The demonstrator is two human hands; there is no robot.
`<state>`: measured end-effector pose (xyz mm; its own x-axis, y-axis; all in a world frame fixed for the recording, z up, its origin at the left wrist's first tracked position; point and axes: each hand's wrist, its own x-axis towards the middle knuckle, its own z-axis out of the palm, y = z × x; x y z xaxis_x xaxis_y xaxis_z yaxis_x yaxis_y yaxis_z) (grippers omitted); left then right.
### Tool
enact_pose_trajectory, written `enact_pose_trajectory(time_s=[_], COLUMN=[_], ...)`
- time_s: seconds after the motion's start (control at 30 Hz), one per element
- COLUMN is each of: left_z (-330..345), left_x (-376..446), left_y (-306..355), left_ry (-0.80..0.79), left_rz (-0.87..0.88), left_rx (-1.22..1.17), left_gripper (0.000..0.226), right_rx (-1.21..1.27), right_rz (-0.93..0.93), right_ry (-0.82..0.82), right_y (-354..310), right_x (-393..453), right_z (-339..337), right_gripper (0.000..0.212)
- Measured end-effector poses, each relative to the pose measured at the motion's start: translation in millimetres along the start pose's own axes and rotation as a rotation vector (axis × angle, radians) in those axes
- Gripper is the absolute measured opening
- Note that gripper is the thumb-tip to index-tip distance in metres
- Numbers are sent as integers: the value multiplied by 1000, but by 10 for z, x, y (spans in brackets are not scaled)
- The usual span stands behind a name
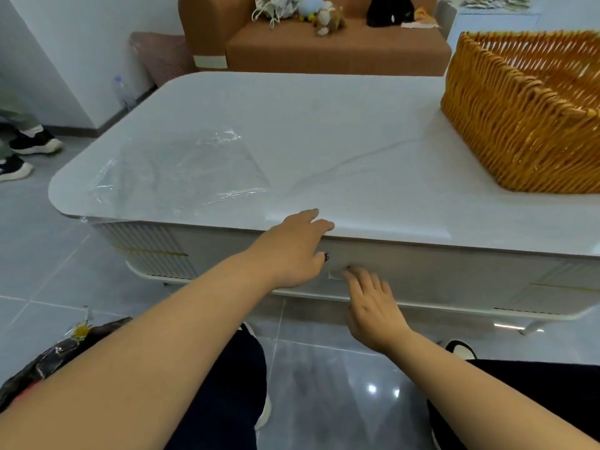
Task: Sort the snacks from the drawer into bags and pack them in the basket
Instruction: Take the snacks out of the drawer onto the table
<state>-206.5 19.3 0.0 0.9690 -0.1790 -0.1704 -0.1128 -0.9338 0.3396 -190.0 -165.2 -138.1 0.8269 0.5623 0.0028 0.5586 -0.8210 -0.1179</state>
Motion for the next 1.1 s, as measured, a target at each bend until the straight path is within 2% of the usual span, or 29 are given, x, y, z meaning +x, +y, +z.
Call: enact_pose_trajectory(time_s=[0.1, 0.17, 0.3, 0.4, 0.47, 0.53, 0.6, 0.67, 0.7, 0.73, 0.83, 0.93, 1.0, 1.1], left_z=[121, 199, 216, 211, 216, 230, 254, 286, 298, 300, 304, 301, 293, 261], left_x=[44, 52, 16, -32, -86, -143, -181, -193, -192, -188, -151, -118, -126, -191], left_y=[51, 64, 40, 25, 46, 74, 98, 123, 132, 152, 159, 198, 230, 264], left_ry=[-149, -213, -197, -155, -147, -136, -79, -5, 3, -9, -39, -7, -30, -100], left_rz=[-30, -51, -40, -7, -10, -11, 0, 1, -4, -10, -24, -19, -2, 40], left_rx=[137, 219, 200, 193, 120, 29, 58, 139, 180, 216, 252, 298, 334, 372], left_gripper=[73, 82, 88, 84, 78, 71, 64, 57, 54, 49, 35, 21, 17, 12], right_rx=[49, 84, 89, 41, 111, 227, 292, 211, 136, 93, 158, 194, 179, 183], right_rz=[56, 112, 210, 178, 154, 127, 101, 27, -3, 5, 147, 141, 115, 80], right_ry=[-128, -144, -217, -327, -404, -303, -58, 141, 156, 101, -211, -167, -133, -169], right_y=[1, -64, -217, -248, -212, -164, -107, 15, 98, 185, 323, 306, 289, 265], right_x=[1, 56, 116, 33, -14, -45, -106, -182, -216, -246, -250, -259, -304, -424], right_z=[74, 57, -36, -143, -333, -605, -912, -1120, -1159, -1176, -1101, -1089, -1090, -1089], right_gripper=[70, 70, 64, 64, 57, 39, 29, 32, 36, 39, 37, 32, 29, 27])
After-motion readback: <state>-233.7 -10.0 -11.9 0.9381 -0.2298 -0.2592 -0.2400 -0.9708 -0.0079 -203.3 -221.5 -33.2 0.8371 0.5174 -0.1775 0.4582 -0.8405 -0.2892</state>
